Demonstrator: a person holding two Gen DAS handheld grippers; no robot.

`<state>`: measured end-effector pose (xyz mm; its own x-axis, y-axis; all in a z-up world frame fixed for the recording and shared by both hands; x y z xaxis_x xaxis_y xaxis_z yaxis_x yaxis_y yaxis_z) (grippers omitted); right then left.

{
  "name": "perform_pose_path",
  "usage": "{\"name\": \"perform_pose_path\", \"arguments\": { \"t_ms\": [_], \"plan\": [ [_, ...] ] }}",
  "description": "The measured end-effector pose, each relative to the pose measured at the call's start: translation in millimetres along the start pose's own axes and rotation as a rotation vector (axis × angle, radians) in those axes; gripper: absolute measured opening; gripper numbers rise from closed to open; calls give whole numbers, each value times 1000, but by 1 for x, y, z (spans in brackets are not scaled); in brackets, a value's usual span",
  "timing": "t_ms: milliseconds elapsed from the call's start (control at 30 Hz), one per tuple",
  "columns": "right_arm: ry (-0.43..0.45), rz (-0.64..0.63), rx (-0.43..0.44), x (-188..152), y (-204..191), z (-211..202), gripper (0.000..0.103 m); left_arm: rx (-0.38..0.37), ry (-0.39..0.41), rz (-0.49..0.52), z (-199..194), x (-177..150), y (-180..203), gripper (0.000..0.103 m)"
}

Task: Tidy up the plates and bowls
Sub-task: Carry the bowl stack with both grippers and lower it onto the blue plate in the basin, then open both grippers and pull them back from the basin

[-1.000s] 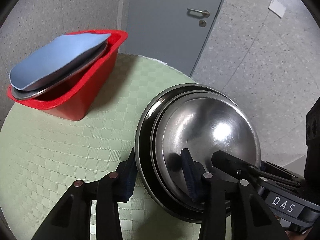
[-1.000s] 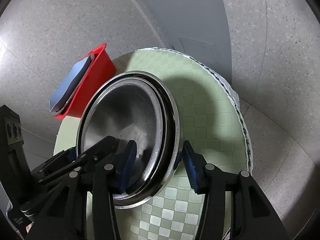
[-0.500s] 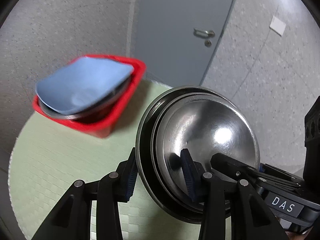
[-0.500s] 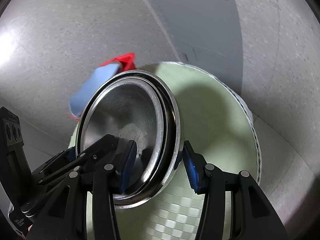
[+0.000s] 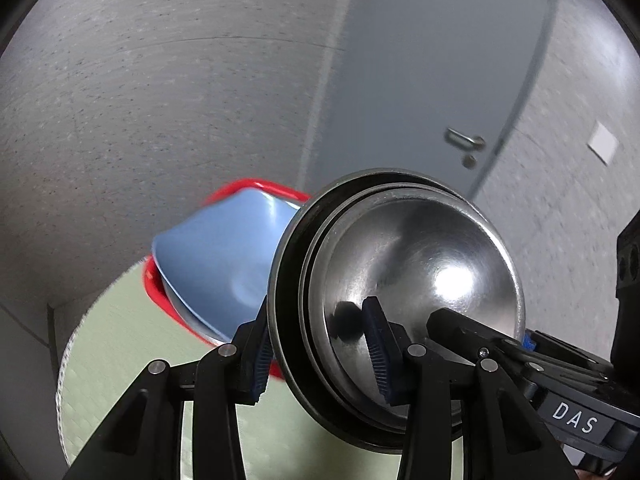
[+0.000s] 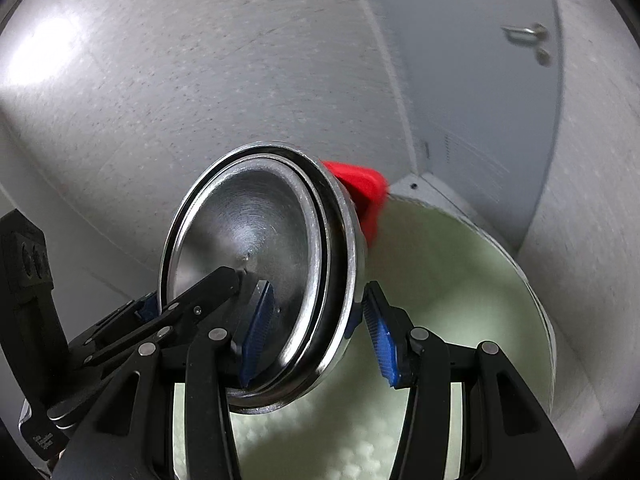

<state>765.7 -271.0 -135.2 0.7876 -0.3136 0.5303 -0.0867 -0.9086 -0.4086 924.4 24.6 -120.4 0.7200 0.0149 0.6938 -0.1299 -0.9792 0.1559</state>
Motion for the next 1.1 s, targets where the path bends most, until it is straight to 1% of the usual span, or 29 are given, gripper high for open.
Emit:
{"name": "perform_pose_path", "arguments": {
  "t_ms": [133,267,367,467,600,667,733,833,933,1000,1067,1100],
  "plan": [
    [-25,-27,23,22,-12,29,48,37,-1,-26,8,16,-26,37],
    [-61,-46,29,35,-23,65,48,59,-25,-46,28,26,-46,36],
    [-103,-60,21,35,-27,96,48,67,-57,-58,47,30,-59,34],
    [-129,-65,16,32,-26,115,48,85,-89,-61,63,31,-67,34],
    [-161,-84,-18,27,-23,137,48,92,-135,-66,91,36,-64,34],
    [-176,-85,-27,26,-19,147,48,101,-151,-66,99,38,-66,34],
    [-169,-101,-52,27,-20,153,48,99,-153,-70,106,42,-63,34],
    [-171,-107,-54,30,-21,159,48,110,-158,-65,118,52,-62,35],
    [-164,-125,-68,30,-21,160,48,114,-155,-65,122,51,-58,35],
    [-152,-126,-71,32,-20,158,48,120,-140,-63,115,45,-63,40],
    [-134,-138,-84,31,-20,154,48,140,-129,-66,104,39,-65,55],
    [-131,-138,-84,32,-19,152,48,149,-123,-69,99,34,-70,59]
  ]
}}
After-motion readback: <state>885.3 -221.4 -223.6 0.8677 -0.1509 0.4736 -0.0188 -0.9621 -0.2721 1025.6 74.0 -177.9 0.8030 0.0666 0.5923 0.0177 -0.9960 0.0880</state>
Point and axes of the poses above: each gripper's, at about its wrist camera, not at the fingertips, and z roughly the way its jaws point, y to its right, x to its top, the point moved 6 cm from there along z, roughly the way its jaws point, and after that the axes turned 5 degrees about z, right-handed, at the moved point
